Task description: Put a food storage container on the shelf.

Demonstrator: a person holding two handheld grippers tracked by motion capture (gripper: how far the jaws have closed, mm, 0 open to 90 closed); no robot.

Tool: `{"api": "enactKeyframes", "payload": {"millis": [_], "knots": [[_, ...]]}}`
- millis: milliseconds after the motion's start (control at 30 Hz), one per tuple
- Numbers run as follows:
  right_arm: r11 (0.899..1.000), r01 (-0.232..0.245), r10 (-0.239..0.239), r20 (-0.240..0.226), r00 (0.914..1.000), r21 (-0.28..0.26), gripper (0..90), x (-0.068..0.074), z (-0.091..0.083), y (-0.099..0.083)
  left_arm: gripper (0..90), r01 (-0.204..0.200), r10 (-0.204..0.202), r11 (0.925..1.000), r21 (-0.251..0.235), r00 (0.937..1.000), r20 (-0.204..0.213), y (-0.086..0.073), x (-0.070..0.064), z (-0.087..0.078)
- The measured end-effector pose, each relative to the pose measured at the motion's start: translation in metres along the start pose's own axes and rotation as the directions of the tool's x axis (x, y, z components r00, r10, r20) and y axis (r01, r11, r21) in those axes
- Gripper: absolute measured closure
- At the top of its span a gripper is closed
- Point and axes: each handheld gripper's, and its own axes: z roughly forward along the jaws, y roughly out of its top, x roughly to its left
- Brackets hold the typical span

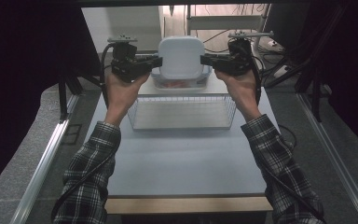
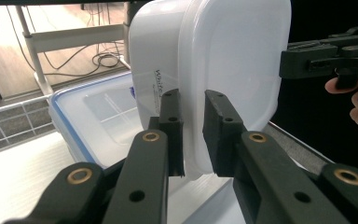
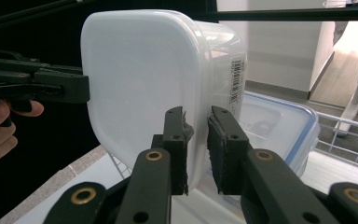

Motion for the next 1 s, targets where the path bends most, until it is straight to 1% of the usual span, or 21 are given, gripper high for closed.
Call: {"api": "enactKeyframes", "payload": {"millis": [133, 267, 333, 433, 533, 567, 633, 767, 800, 833, 900, 1000], "knots": [[1.0, -0.008, 0.007, 0.009, 0.9999, 0.009, 76.4, -0.003, 0.007, 0.002, 77.6, 0.006, -0.006, 1.0, 0.003, 1.0, -0.004, 0.001, 0.004, 0.005], [1.0, -0.017, 0.017, 0.01, 0.9998, 0.007, 75.3, -0.006, 0.01, 0.002, 76.0, 0.015, -0.015, 0.9999, -0.002, 0.9999, -0.001, 0.002, 0.007, 0.008], [1.0, -0.014, 0.014, 0.017, 0.9998, -0.005, 73.4, -0.006, 0.012, 0.003, 75.3, 0.029, -0.029, 0.9995, -0.009, 0.9996, 0.007, 0.003, 0.009, 0.01], [1.0, -0.012, 0.012, 0.018, 0.9998, -0.008, 70.5, -0.005, 0.014, 0.004, 73.6, 0.031, -0.03, 0.9994, -0.013, 0.9995, 0.009, 0.003, 0.01, 0.011], [1.0, -0.011, 0.011, 0.016, 0.9998, -0.007, 69.7, -0.005, 0.015, 0.005, 71.4, 0.032, -0.032, 0.9993, -0.019, 0.9995, 0.005, 0.004, 0.011, 0.013], [1.0, -0.004, 0.004, 0.018, 0.9998, -0.008, 68.9, -0.005, 0.016, 0.005, 70.4, 0.027, -0.027, 0.9994, -0.02, 0.9996, 0.004, 0.004, 0.012, 0.014], [1.0, 0.003, -0.003, 0.028, 0.9996, -0.008, 64.7, -0.005, 0.018, 0.006, 68.6, 0.026, -0.026, 0.9996, -0.015, 0.9997, 0.001, 0.005, 0.012, 0.016], [1.0, 0.015, -0.015, 0.056, 0.9983, -0.001, 63.3, -0.003, 0.023, 0.007, 67.5, 0.028, -0.028, 0.9995, -0.014, 0.9996, -0.009, 0.006, 0.015, 0.019], [1.0, 0.016, -0.016, 0.055, 0.9983, 0.002, 62.9, -0.004, 0.025, 0.006, 66.7, 0.034, -0.034, 0.9993, -0.016, 0.9994, -0.005, 0.006, 0.016, 0.02], [1.0, 0.016, -0.016, 0.055, 0.9983, 0.002, 62.9, -0.004, 0.025, 0.006, 66.0, 0.034, -0.034, 0.9993, -0.016, 0.9994, -0.005, 0.006, 0.016, 0.02], [1.0, 0.011, -0.011, 0.055, 0.9984, 0.004, 61.1, -0.005, 0.029, 0.006, 64.7, 0.05, -0.05, 0.9986, -0.015, 0.9987, -0.006, 0.007, 0.019, 0.022], [1.0, 0.004, -0.004, 0.053, 0.9986, -0.002, 59.1, -0.005, 0.032, 0.007, 61.1, 0.047, -0.048, 0.9988, -0.01, 0.9985, -0.025, 0.008, 0.021, 0.024]]}}
